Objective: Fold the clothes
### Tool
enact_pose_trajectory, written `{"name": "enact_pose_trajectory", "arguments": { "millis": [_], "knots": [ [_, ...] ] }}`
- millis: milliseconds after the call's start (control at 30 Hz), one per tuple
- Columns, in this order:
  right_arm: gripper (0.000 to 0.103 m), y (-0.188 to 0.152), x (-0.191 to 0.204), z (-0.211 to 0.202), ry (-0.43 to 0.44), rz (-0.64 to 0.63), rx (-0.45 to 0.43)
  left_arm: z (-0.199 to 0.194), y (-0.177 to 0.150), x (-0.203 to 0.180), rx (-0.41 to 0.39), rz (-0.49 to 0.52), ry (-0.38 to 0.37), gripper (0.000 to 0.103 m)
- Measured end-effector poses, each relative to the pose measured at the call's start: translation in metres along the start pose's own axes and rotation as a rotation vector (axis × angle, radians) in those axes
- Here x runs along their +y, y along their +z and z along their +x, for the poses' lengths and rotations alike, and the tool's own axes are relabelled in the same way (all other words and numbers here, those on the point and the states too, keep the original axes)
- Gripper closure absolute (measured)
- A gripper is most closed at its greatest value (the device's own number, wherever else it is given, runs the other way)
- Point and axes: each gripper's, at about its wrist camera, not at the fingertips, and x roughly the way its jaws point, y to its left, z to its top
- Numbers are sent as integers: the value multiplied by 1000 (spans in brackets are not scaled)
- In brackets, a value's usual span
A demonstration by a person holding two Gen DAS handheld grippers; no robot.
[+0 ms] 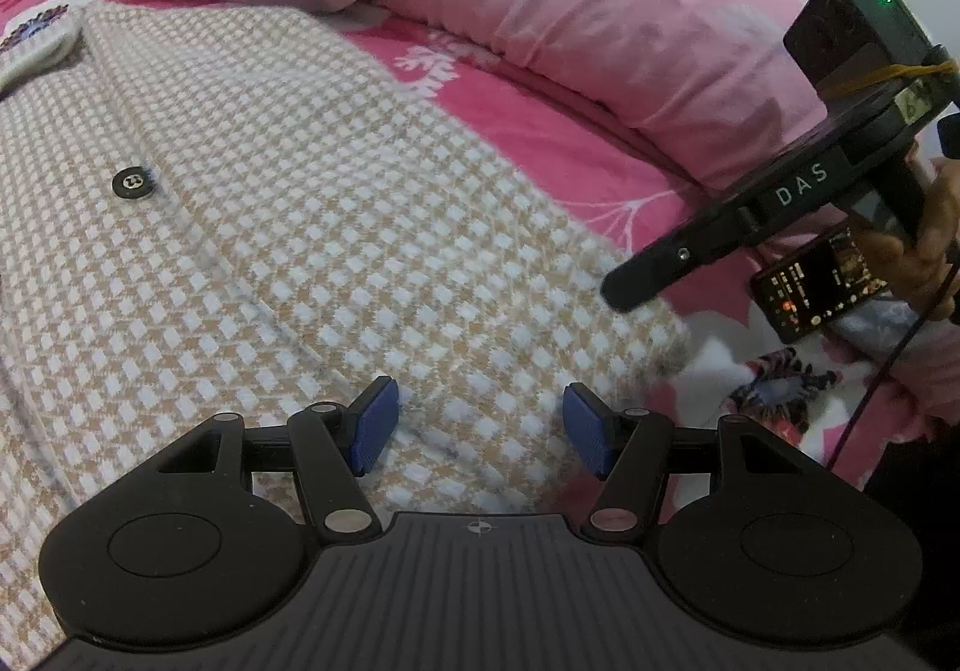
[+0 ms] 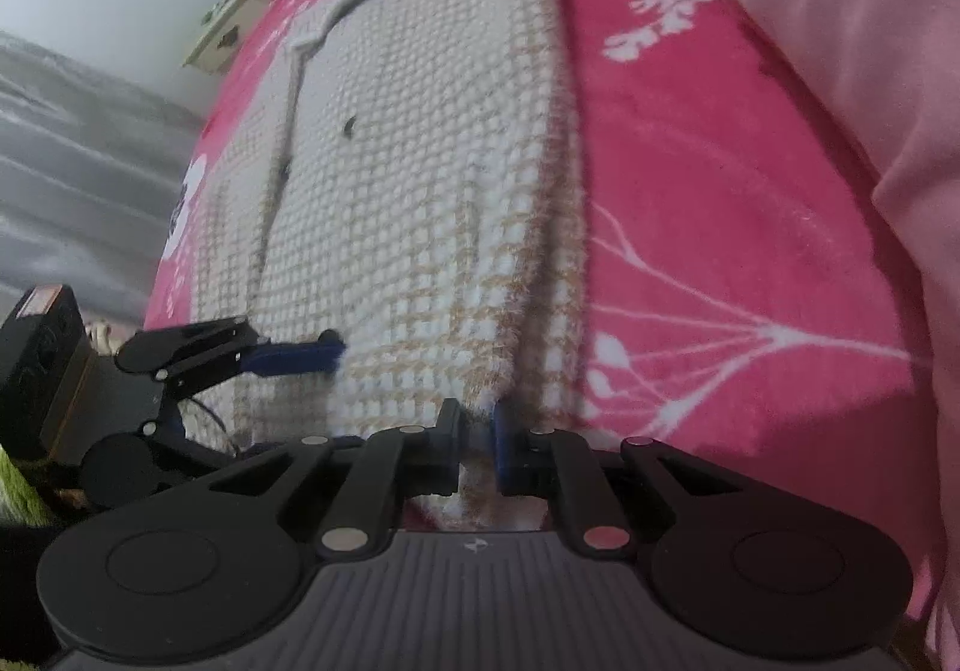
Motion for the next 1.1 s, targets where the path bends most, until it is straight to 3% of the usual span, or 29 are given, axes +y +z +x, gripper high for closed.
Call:
{"name": "enact_pose_trajectory", "arguments": {
  "millis": [200,300,400,533,600,733,833,967,1100],
  "knots": [
    [83,-5,0,21,-86,-27,38,-7,3,2,-16,-2,-1,42],
    [63,0,19,12,-174,-138,39,-13,4,1,-38,24,-3,42],
    [61,3,42,-6,-271,-272,-34,-8,4,-1,-23,26,-8,42],
    [61,-1,64,-11,-210,-365,-158,-3,-7,-7,4,8,-11,42],
    [62,-10,69,4,-186,-417,-177,-3,-13,-9,12,-3,-12,42],
    [62,-30,59,41,-231,-502,-130,-11,-26,-10,23,-38,-32,42],
    [62,-23,68,38,-249,-523,-103,-24,-36,-9,29,-55,-35,42],
    [62,-18,77,23,-229,-527,-139,-47,-51,-3,30,-75,-43,42],
    [62,-15,101,28,-179,-561,-182,-72,-63,10,-5,-120,5,42]
  ]
}}
